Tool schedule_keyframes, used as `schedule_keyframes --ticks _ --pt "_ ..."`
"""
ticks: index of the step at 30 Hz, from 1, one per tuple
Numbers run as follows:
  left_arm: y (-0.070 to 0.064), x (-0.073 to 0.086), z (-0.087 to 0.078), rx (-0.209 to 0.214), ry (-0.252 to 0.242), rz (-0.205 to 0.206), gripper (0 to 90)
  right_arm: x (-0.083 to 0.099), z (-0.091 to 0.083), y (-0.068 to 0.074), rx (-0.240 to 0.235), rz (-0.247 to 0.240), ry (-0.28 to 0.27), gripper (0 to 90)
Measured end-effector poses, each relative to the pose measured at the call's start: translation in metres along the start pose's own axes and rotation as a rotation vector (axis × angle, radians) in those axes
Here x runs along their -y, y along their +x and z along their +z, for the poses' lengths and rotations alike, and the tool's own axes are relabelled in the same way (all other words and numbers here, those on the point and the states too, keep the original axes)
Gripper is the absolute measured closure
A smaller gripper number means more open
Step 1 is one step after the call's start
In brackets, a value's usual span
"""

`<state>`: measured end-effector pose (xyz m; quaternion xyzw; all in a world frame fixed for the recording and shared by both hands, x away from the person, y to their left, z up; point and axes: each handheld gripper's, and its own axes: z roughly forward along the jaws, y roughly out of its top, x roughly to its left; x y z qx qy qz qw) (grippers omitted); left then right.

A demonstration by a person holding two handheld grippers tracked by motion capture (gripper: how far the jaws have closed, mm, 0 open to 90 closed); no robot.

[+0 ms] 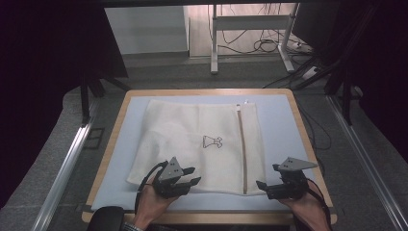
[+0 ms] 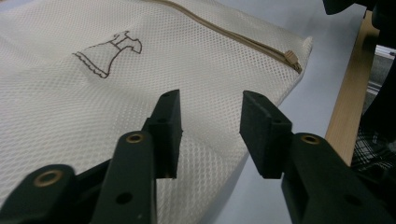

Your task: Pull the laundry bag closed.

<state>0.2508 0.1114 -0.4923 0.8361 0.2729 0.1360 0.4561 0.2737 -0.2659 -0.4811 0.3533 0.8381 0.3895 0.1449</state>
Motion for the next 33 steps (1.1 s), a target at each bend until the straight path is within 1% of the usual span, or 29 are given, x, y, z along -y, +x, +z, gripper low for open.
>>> schedule_keyframes --ticks 1,2,3,4,5,7,10,11,12,14,15,16,17,18,19,22,27,28,30,32,33 --pt "0.000 0.000 0.002 0.005 -0.001 -0.002 65.0 -0.001 0.002 0.001 -0.005 -0.007 0.004 12.6" --pt "0.000 -0.001 0.004 0.011 0.000 -0.002 65.0 -0.001 0.002 0.001 -0.005 -0.007 0.004 12.6" --pt "-0.001 -0.003 0.008 0.016 0.003 -0.001 69.2 -0.002 0.003 0.002 -0.011 -0.012 0.005 13.8" --pt "-0.001 -0.003 0.008 0.016 0.003 -0.001 71.4 -0.003 0.004 0.002 -0.015 -0.016 0.005 15.0" --pt "-0.002 -0.003 0.010 0.018 0.005 -0.001 71.4 -0.003 0.004 0.002 -0.015 -0.016 0.005 15.0" --pt "-0.004 -0.005 0.016 0.016 0.008 -0.003 76.9 -0.004 0.005 0.003 -0.027 -0.028 0.006 17.2" --pt "-0.006 -0.007 0.025 0.038 0.018 0.000 84.3 -0.005 0.006 0.003 -0.040 -0.050 0.005 20.5" --pt "-0.008 -0.007 0.032 0.050 0.027 0.006 87.9 -0.005 0.007 0.004 -0.041 -0.054 0.008 22.9" --pt "-0.008 -0.007 0.032 0.050 0.027 0.006 89.4 -0.005 0.007 0.004 -0.041 -0.054 0.008 22.9" --pt "-0.011 -0.008 0.040 0.061 0.038 0.009 89.5 -0.006 0.007 0.003 -0.050 -0.061 0.009 25.3" --pt "-0.012 -0.009 0.043 0.067 0.042 0.010 89.6 -0.006 0.007 0.003 -0.060 -0.058 0.012 26.6" --pt "-0.013 -0.010 0.046 0.070 0.046 0.012 89.6 -0.006 0.007 0.003 -0.060 -0.058 0.012 26.6" --pt "-0.016 -0.011 0.053 0.082 0.051 0.012 89.6 -0.006 0.009 0.004 -0.062 -0.064 0.016 27.6" --pt "-0.016 -0.011 0.053 0.082 0.051 0.012 89.6 -0.006 0.009 0.004 -0.062 -0.064 0.016 27.6" --pt "-0.017 -0.012 0.056 0.091 0.052 0.012 89.6 -0.006 0.010 0.005 -0.072 -0.067 0.024 29.9" --pt "-0.022 -0.014 0.065 0.109 0.058 0.021 89.6 -0.006 0.011 0.006 -0.077 -0.076 0.032 31.8" --pt "-0.028 -0.017 0.078 0.132 0.070 0.043 89.6 -0.005 0.016 0.008 -0.103 -0.091 0.053 36.6" --pt "-0.029 -0.018 0.080 0.134 0.075 0.050 89.6 -0.005 0.018 0.009 -0.114 -0.103 0.063 39.1" --pt "-0.032 -0.019 0.086 0.143 0.074 0.053 89.6 -0.005 0.018 0.009 -0.120 -0.107 0.064 40.4" --pt "-0.034 -0.019 0.089 0.148 0.087 0.076 89.6 -0.005 0.019 0.010 -0.128 -0.120 0.065 42.9" --pt "-0.036 -0.019 0.091 0.148 0.085 0.072 89.6 -0.005 0.020 0.010 -0.132 -0.126 0.066 44.5"
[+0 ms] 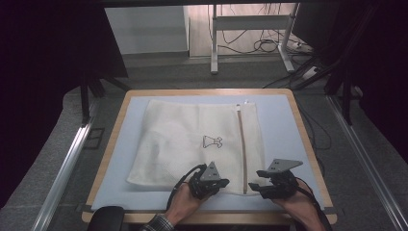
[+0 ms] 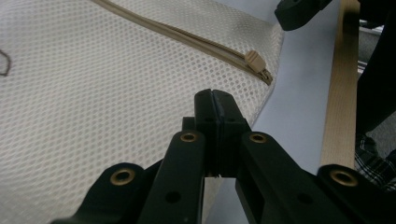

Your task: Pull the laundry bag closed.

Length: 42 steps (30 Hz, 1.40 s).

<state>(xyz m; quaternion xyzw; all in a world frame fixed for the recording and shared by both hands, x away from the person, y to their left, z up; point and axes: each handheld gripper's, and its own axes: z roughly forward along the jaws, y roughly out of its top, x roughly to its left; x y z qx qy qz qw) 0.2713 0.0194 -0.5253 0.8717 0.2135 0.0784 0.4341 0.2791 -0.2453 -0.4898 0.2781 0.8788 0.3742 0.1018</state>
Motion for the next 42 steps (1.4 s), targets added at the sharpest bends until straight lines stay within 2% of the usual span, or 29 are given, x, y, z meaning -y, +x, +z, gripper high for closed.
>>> schedule_keyframes --ticks 4,6,7,8,9,11,14,17,23,24,25,28,31,33,35,36,38,40,42 --pt "-0.002 0.001 0.005 0.001 0.008 0.004 89.5 0.000 0.003 0.000 -0.028 -0.012 0.001 49.4" --pt "0.000 0.002 0.006 -0.002 0.026 0.011 89.6 -0.001 0.008 0.000 -0.062 -0.017 0.011 53.4" --pt "0.000 0.003 0.008 -0.004 0.020 -0.003 89.6 -0.001 0.010 0.000 -0.073 -0.020 0.018 54.3" --pt "0.000 0.004 0.008 -0.008 0.026 -0.005 89.6 -0.001 0.010 0.000 -0.073 -0.020 0.018 54.3" --pt "0.001 0.004 0.009 -0.010 0.044 0.010 89.5 -0.002 0.011 0.001 -0.078 -0.019 0.021 55.4" --pt "0.001 0.006 0.012 -0.014 0.058 0.000 89.5 -0.003 0.015 0.002 -0.093 -0.023 0.034 57.3" --pt "0.002 0.008 0.013 -0.009 0.052 -0.013 89.6 -0.004 0.019 0.002 -0.117 -0.027 0.044 60.6" --pt "0.002 0.008 0.013 -0.015 0.058 0.000 89.6 -0.006 0.023 0.002 -0.137 -0.032 0.052 63.7" --pt "0.003 0.008 0.013 -0.005 0.051 -0.015 89.6 -0.007 0.031 0.002 -0.154 -0.031 0.090 70.5" --pt "0.003 0.009 0.013 -0.002 0.049 -0.020 89.6 -0.008 0.031 0.003 -0.166 -0.031 0.089 74.0" --pt "0.004 0.008 0.012 -0.003 0.062 -0.007 89.6 -0.008 0.031 0.003 -0.166 -0.031 0.089 74.0" --pt "0.004 0.008 0.012 -0.003 0.060 -0.009 89.6 -0.008 0.029 0.005 -0.185 -0.033 0.084 77.3" --pt "0.004 0.008 0.012 -0.002 0.063 -0.011 89.6 -0.008 0.029 0.006 -0.195 -0.039 0.106 83.3" --pt "0.004 0.008 0.013 0.000 0.056 -0.029 89.6 -0.008 0.030 0.007 -0.202 -0.039 0.107 84.8" --pt "0.003 0.006 0.013 -0.003 0.065 -0.017 89.5 -0.008 0.030 0.008 -0.196 -0.050 0.109 85.1" --pt "0.001 0.005 0.013 0.016 0.048 -0.033 89.5 -0.008 0.030 0.008 -0.197 -0.049 0.113 85.4" --pt "0.000 0.004 0.013 0.026 0.041 -0.034 89.5 -0.008 0.030 0.008 -0.201 -0.046 0.113 85.4" --pt "-0.003 0.002 0.015 0.045 0.035 -0.029 89.3 -0.008 0.030 0.006 -0.207 -0.033 0.113 85.5" --pt "-0.006 -0.001 0.017 0.047 0.037 -0.009 89.2 -0.008 0.030 0.006 -0.207 -0.032 0.114 85.5"
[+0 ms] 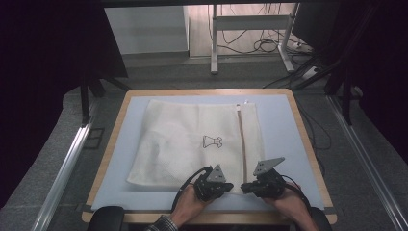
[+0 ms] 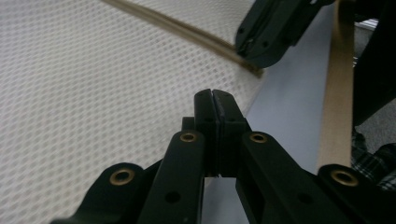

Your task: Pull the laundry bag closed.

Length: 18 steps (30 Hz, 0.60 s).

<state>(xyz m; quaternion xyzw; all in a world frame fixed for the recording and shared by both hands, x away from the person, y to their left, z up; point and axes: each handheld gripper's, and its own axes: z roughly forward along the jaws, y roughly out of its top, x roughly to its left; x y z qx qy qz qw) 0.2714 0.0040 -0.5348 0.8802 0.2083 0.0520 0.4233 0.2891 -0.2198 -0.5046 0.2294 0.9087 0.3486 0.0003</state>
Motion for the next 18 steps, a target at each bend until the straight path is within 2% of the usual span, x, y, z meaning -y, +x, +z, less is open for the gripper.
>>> schedule_keyframes --ticks 6,18 --pt "-0.0040 -0.0034 0.0082 0.007 0.004 0.019 88.6 0.0004 -0.0005 0.0002 0.002 -0.005 -0.001 85.5" --pt "-0.0068 -0.0031 0.0115 0.006 0.001 0.014 88.6 -0.0002 -0.0003 0.0015 0.015 -0.016 0.002 85.6"
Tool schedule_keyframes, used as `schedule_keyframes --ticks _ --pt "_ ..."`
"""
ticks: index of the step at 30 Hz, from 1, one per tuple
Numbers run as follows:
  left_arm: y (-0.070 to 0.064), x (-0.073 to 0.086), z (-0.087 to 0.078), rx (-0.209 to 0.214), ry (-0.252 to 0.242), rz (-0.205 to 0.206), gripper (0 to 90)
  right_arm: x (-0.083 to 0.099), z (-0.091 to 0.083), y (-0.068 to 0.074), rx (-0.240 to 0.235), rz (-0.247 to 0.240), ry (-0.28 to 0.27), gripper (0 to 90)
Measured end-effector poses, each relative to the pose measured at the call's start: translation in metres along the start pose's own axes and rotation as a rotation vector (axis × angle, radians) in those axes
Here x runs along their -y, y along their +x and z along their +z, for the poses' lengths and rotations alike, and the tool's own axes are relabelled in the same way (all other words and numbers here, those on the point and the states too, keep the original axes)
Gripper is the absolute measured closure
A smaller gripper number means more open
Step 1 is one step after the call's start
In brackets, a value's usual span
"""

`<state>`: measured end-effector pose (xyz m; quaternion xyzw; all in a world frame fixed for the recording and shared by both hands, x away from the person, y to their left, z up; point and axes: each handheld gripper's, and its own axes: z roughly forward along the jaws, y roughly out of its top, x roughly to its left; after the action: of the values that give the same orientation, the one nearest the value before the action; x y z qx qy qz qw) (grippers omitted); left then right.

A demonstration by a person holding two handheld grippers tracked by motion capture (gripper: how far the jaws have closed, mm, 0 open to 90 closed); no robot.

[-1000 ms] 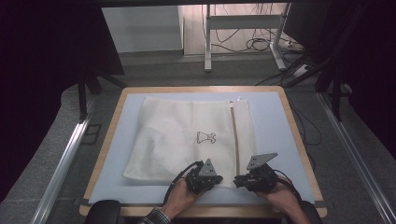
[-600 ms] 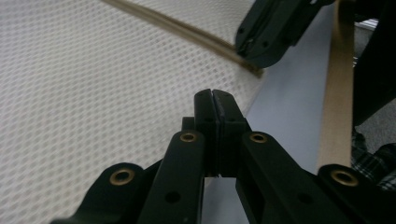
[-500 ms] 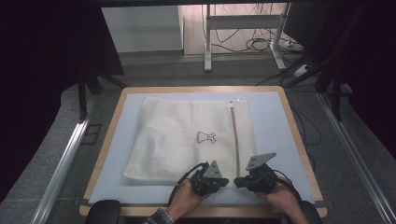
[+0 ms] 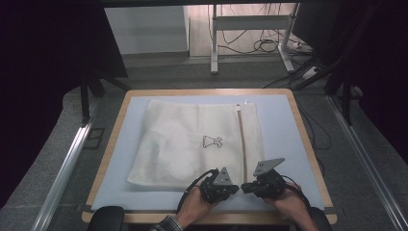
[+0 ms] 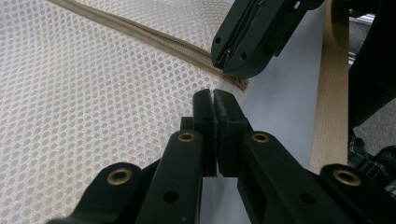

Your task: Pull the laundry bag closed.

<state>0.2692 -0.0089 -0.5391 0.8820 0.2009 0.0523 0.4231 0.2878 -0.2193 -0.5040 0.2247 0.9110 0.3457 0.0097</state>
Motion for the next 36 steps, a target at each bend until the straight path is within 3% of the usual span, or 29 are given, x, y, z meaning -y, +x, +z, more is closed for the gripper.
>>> schedule_keyframes --ticks 9,17,22,24,28,32,36 --pt "-0.004 0.000 0.000 -0.029 0.015 0.030 89.8 -0.003 0.002 -0.003 0.032 -0.008 0.016 86.0" --pt "-0.003 0.000 0.001 -0.016 0.011 0.014 89.8 -0.007 0.002 -0.006 0.038 0.000 0.018 86.2" --pt "-0.001 -0.001 -0.001 -0.015 0.002 0.014 87.7 -0.008 -0.001 -0.002 0.025 -0.009 0.017 86.1" --pt "-0.002 -0.003 -0.002 0.003 -0.009 0.011 85.8 -0.009 -0.003 0.000 0.026 -0.020 0.014 86.2" --pt "-0.006 -0.001 0.002 -0.004 0.014 0.039 86.3 -0.010 -0.004 0.001 0.029 -0.011 0.014 86.2" --pt "-0.005 -0.001 0.002 0.005 0.022 0.027 88.0 -0.011 -0.002 0.001 0.054 -0.021 0.023 86.3" --pt "-0.005 -0.001 0.001 -0.002 0.034 0.042 88.9 -0.015 -0.002 0.000 0.084 -0.031 0.024 86.4"
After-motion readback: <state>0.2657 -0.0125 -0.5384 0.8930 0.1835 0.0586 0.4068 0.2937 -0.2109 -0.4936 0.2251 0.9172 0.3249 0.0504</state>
